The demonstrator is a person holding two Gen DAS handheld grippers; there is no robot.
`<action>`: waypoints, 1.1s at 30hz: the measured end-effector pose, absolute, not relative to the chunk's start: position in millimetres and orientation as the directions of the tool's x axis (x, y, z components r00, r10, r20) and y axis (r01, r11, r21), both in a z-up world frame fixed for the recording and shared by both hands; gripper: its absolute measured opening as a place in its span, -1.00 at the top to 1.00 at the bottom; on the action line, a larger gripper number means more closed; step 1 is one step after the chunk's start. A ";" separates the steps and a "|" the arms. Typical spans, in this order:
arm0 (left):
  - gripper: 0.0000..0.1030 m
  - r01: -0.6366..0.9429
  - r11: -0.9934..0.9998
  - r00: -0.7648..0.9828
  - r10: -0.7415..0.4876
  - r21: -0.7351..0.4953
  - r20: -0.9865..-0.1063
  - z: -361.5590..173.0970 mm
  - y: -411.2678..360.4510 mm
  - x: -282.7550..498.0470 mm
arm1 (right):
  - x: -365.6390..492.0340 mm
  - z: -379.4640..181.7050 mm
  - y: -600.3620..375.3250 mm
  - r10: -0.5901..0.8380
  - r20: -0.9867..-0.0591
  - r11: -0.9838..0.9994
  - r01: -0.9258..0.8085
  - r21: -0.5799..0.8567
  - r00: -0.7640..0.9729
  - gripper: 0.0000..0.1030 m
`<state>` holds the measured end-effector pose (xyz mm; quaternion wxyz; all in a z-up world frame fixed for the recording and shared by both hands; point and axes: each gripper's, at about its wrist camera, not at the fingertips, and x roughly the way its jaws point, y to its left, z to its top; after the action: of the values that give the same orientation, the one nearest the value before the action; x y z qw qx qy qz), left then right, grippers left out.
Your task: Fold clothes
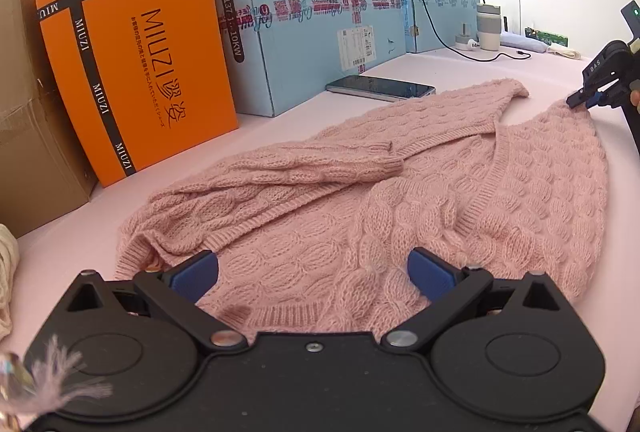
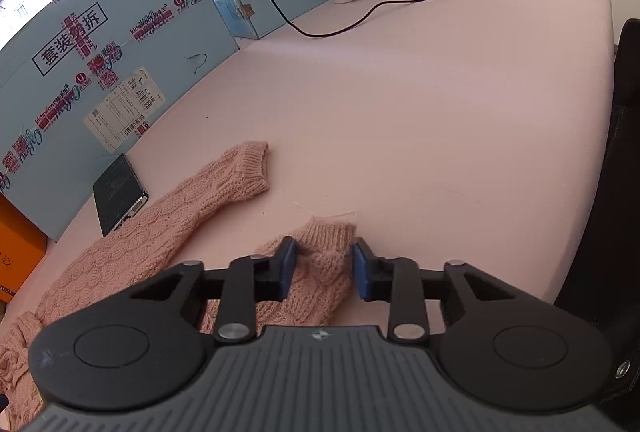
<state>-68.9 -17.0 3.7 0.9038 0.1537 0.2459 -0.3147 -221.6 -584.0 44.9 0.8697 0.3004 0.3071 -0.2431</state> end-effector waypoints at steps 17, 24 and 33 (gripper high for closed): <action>-1.00 0.648 0.756 0.667 -0.502 0.096 -0.551 3.2 -15.4 -66.5 | -219.1 48.0 -581.3 -0.357 -0.554 0.794 0.557 0.244 0.752 0.85; -1.00 0.647 0.756 0.668 -0.501 0.099 -0.550 2.8 -14.9 -66.7 | -216.5 40.4 -576.4 -0.500 -0.589 0.763 0.645 0.047 0.635 0.26; -1.00 0.646 0.756 0.671 -0.499 0.103 -0.549 2.6 -15.1 -67.1 | -232.8 48.2 -592.6 -0.547 -0.555 0.669 0.725 0.160 0.627 -0.09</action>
<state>-67.1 -15.1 2.6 0.9023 0.1461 0.2529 -0.3173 -232.8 -592.6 48.2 0.8821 0.1880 0.2378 -0.3605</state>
